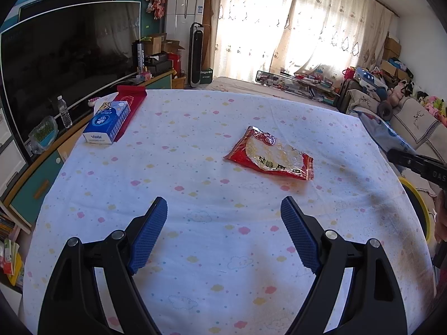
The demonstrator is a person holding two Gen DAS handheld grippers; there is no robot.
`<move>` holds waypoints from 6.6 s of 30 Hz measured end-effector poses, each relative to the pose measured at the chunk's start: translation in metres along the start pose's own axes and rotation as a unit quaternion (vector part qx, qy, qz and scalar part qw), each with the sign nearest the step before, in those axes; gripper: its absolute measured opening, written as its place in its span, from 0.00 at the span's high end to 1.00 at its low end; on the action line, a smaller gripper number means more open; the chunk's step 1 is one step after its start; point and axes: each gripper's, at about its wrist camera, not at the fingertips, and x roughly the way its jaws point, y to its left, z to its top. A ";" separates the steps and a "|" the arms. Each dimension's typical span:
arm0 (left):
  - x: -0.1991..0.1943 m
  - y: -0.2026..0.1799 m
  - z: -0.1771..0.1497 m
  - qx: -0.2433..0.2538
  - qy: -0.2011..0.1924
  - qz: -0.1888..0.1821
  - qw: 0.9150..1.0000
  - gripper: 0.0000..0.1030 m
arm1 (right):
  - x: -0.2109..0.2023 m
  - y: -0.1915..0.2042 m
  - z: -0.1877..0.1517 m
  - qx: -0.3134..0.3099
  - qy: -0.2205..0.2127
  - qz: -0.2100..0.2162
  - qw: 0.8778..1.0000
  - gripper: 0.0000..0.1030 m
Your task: Collect trash
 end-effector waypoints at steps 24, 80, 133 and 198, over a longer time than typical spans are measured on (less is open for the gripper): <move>0.008 0.003 0.000 -0.003 0.012 0.012 1.000 0.20 | -0.065 -0.187 -0.142 0.194 0.014 -0.226 0.954 0.76; 0.125 -0.058 0.067 0.000 0.159 0.018 0.987 0.08 | -0.064 -0.170 -0.137 0.217 -0.037 -0.158 0.963 0.55; 0.004 -0.336 0.036 0.223 0.068 -0.185 0.955 0.78 | -0.182 -0.191 -0.178 0.234 -0.118 -0.212 0.942 0.55; -0.317 -0.023 -0.072 0.025 -0.140 -0.004 0.990 0.05 | -0.296 0.039 -0.165 0.100 -0.181 -0.184 0.961 0.07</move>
